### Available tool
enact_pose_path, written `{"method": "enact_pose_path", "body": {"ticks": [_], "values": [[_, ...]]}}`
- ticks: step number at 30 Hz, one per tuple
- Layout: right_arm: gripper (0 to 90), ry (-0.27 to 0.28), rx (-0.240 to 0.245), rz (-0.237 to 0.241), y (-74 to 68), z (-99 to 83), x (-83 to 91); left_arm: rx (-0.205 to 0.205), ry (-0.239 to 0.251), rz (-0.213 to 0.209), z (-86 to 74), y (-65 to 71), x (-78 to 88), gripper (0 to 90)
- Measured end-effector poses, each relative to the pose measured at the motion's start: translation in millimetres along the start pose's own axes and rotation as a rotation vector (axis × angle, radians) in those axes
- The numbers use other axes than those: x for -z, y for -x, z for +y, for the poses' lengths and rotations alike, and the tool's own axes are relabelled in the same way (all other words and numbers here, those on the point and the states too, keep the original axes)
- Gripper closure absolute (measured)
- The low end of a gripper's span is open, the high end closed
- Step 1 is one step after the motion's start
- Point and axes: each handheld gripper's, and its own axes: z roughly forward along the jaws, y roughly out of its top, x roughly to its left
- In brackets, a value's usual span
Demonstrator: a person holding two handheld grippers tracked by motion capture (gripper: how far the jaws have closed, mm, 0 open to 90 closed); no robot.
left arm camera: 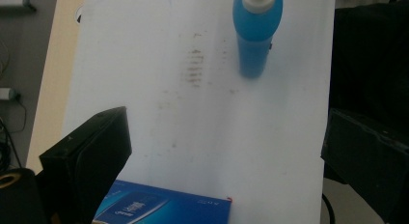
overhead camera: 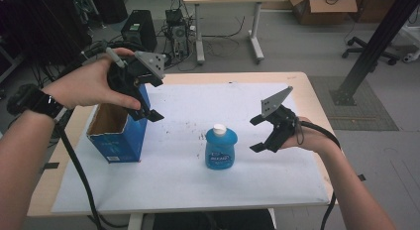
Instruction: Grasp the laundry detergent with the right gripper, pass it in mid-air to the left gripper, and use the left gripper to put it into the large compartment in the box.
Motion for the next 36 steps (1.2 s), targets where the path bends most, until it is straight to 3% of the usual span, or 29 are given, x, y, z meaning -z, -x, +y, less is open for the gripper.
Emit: {"method": "enact_pose_path", "body": {"ticks": [29,36], "values": [[5.0,0.206,-0.025,0.029,-7.0,-6.0,-50.3,-0.006,0.011,-0.003,2.1,1.8,1.1,4.1],[5.0,0.231,-0.035,0.039,-7.4,-7.3,-59.1,-0.006,0.014,-0.007,3.4,2.2,0.1,4.1]]}}
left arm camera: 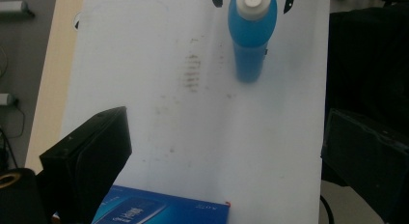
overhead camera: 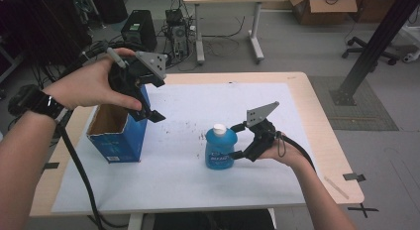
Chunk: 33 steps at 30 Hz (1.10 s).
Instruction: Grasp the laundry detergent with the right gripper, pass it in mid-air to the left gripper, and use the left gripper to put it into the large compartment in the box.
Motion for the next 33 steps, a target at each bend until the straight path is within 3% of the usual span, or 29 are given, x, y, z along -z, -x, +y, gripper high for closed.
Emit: {"method": "enact_pose_path", "body": {"ticks": [10,33], "values": [[5.2,0.047,-0.01,0.024,0.8,-0.4,-11.2,0.001,-0.001,-0.001,0.3,-0.4,-0.2,4.1],[12.7,0.084,-0.004,0.033,-0.3,2.8,-31.6,-0.001,0.002,-0.002,-0.4,-0.3,-0.2,4.1]]}}
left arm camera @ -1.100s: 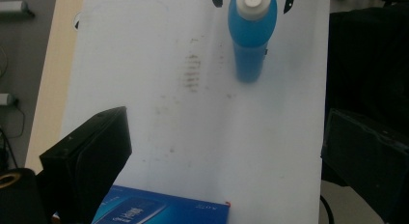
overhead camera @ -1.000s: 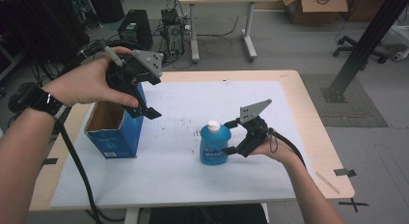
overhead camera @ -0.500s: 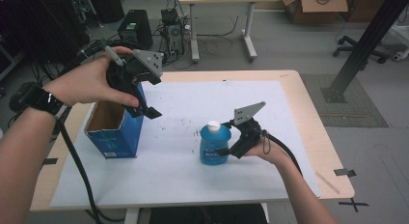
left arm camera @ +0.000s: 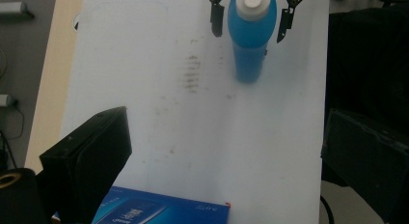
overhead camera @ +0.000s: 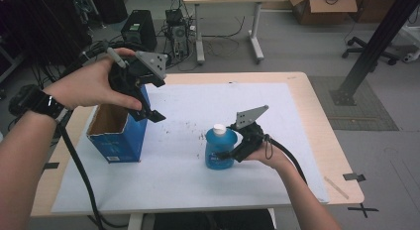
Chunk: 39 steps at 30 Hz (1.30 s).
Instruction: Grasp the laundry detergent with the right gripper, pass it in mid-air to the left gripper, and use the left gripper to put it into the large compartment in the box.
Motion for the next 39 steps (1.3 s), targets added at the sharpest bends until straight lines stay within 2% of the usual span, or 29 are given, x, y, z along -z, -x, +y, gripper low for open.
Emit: {"method": "enact_pose_path", "body": {"ticks": [20,39], "values": [[22.3,0.018,0.001,0.007,1.3,-2.7,1.4,-0.001,-0.001,0.002,-0.3,0.2,1.8,4.2],[26.5,0.029,0.002,0.001,1.3,-4.3,3.2,-0.007,-0.007,0.002,1.8,1.0,2.3,4.5]]}}
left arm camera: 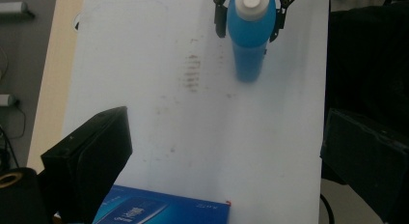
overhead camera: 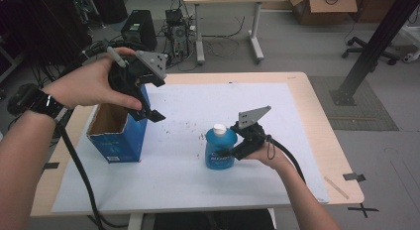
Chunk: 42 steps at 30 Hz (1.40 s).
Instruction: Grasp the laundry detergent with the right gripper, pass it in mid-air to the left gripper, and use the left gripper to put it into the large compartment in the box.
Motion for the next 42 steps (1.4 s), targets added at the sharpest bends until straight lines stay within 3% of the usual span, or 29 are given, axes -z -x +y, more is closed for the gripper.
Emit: {"method": "enact_pose_path", "body": {"ticks": [16,29,34,42], "values": [[38.6,0.002,0.016,0.014,-1.7,-0.8,2.1,-0.005,0.002,0.005,2.0,2.3,1.8,4.6],[41.0,-0.004,0.026,0.007,-2.4,0.9,3.3,-0.007,0.002,0.006,2.5,2.9,2.4,4.6],[41.4,-0.037,0.025,-0.006,-2.2,6.1,4.4,-0.014,0.001,0.011,4.8,2.9,4.0,4.5],[41.5,-0.036,0.029,-0.013,-2.5,25.3,12.7,-0.017,-0.003,0.018,6.6,2.9,5.1,4.3]]}}
